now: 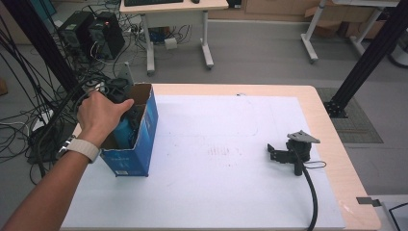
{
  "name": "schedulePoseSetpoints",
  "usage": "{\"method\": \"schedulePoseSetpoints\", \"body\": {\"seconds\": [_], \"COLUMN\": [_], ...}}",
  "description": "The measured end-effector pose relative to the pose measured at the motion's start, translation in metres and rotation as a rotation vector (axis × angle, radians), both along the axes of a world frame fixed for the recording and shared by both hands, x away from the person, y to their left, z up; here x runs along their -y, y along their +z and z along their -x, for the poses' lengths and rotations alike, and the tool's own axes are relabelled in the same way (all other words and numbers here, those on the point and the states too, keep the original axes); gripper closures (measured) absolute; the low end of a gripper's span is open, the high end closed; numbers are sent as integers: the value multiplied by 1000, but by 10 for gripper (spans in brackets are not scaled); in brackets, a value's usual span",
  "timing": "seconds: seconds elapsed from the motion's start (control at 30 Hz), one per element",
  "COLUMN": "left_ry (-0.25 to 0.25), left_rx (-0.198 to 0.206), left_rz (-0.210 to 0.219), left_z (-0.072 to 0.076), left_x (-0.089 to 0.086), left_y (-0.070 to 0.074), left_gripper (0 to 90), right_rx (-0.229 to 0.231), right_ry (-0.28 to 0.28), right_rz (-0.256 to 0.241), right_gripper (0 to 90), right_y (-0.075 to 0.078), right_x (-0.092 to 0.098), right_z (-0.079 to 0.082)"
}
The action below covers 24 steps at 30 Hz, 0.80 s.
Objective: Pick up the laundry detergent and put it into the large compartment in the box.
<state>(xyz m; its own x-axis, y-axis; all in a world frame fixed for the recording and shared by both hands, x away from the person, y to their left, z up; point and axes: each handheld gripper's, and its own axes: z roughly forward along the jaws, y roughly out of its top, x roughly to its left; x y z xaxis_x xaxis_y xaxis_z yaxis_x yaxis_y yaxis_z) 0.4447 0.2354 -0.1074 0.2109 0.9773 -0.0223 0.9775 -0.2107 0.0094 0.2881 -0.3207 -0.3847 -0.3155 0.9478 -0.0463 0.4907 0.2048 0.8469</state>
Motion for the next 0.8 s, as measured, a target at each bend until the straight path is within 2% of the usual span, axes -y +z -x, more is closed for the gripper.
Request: {"method": "schedulePoseSetpoints", "body": {"seconds": [0.63, 0.8], "left_ry": [3, 4], "left_rx": [-28, -18], "left_rz": [9, 16], "left_z": [-8, -6], "left_x": [-5, -7], "left_y": [-28, -28], "left_gripper": [379, 379], "right_rx": [-2, -2], "right_ry": [-1, 0], "right_rz": [-1, 0], "right_gripper": [0, 0], "right_y": [0, 0], "right_x": [0, 0], "right_z": [0, 0]}}
